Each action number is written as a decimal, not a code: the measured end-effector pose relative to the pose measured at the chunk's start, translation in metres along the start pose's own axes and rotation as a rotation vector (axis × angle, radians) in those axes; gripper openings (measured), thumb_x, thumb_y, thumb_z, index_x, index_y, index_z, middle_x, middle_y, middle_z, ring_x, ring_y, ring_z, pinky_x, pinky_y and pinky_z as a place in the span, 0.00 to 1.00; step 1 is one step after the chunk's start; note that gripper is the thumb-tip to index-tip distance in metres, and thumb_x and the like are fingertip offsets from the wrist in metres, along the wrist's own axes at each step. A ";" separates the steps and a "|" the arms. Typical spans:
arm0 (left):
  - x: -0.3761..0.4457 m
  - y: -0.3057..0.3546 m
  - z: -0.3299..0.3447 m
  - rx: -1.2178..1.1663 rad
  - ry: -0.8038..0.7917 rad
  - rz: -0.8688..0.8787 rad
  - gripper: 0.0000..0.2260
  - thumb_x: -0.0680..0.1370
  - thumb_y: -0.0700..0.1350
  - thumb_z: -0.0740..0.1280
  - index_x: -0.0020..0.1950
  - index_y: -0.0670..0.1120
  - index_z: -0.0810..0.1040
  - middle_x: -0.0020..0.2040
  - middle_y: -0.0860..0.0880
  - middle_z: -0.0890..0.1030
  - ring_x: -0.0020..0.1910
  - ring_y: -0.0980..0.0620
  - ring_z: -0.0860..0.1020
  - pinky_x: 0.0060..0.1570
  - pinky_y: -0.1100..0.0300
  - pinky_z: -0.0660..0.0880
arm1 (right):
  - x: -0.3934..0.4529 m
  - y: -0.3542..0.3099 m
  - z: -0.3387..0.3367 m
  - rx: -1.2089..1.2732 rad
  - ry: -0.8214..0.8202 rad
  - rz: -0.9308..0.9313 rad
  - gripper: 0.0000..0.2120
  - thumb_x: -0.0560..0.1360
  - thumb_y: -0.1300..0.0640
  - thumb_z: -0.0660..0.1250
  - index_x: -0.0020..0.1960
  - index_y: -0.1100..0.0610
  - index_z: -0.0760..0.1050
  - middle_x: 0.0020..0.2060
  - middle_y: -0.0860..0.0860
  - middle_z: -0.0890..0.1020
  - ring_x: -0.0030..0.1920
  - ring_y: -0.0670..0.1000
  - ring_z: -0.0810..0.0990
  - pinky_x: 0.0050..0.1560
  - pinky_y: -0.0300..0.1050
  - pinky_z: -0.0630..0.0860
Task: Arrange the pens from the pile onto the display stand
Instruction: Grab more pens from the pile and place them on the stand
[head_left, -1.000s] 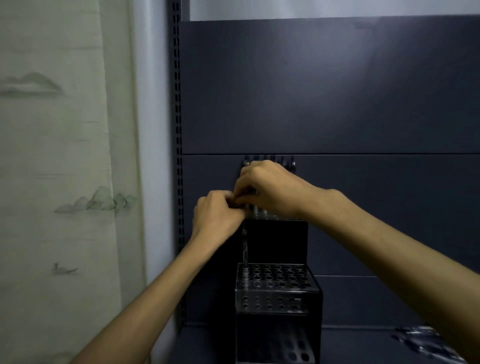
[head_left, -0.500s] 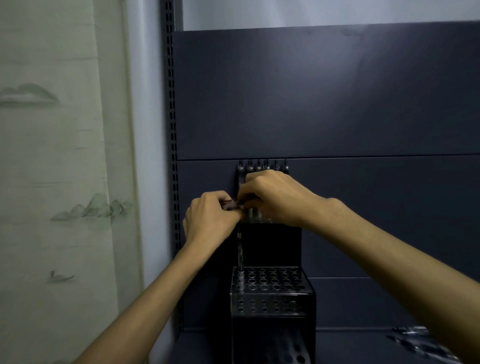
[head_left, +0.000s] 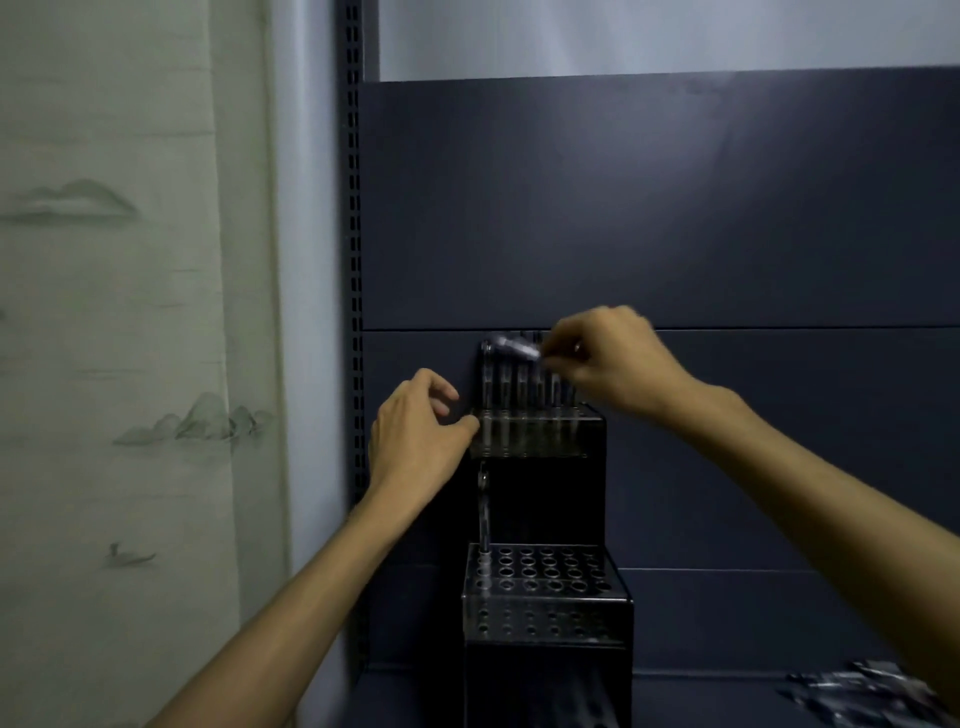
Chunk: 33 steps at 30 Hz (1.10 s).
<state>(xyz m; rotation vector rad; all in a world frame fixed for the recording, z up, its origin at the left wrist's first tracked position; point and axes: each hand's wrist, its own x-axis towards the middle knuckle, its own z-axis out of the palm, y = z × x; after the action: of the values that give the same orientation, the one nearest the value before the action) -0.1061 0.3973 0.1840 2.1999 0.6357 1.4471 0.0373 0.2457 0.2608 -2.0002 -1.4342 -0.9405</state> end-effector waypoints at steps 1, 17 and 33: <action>-0.001 -0.002 -0.001 0.001 -0.001 0.003 0.10 0.72 0.48 0.75 0.46 0.54 0.74 0.44 0.55 0.78 0.43 0.56 0.77 0.43 0.59 0.71 | 0.003 0.007 -0.003 0.091 0.059 0.081 0.04 0.74 0.53 0.74 0.47 0.51 0.85 0.41 0.50 0.86 0.45 0.52 0.84 0.49 0.50 0.81; -0.012 -0.005 -0.005 0.016 -0.090 -0.007 0.05 0.73 0.49 0.72 0.39 0.53 0.77 0.34 0.55 0.80 0.36 0.60 0.78 0.38 0.62 0.71 | 0.010 0.025 0.038 0.533 0.159 0.379 0.07 0.73 0.59 0.77 0.44 0.61 0.80 0.36 0.55 0.85 0.35 0.49 0.86 0.42 0.50 0.85; -0.014 -0.004 -0.004 0.007 -0.096 0.006 0.05 0.73 0.49 0.71 0.39 0.53 0.77 0.33 0.55 0.79 0.35 0.59 0.78 0.36 0.62 0.71 | 0.002 0.029 0.056 0.310 0.084 0.415 0.07 0.72 0.53 0.78 0.43 0.56 0.82 0.37 0.50 0.83 0.45 0.49 0.82 0.49 0.44 0.78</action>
<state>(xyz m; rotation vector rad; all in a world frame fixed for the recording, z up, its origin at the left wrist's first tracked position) -0.1157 0.3928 0.1729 2.2629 0.6031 1.3347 0.0788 0.2787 0.2269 -1.8938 -0.9913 -0.5743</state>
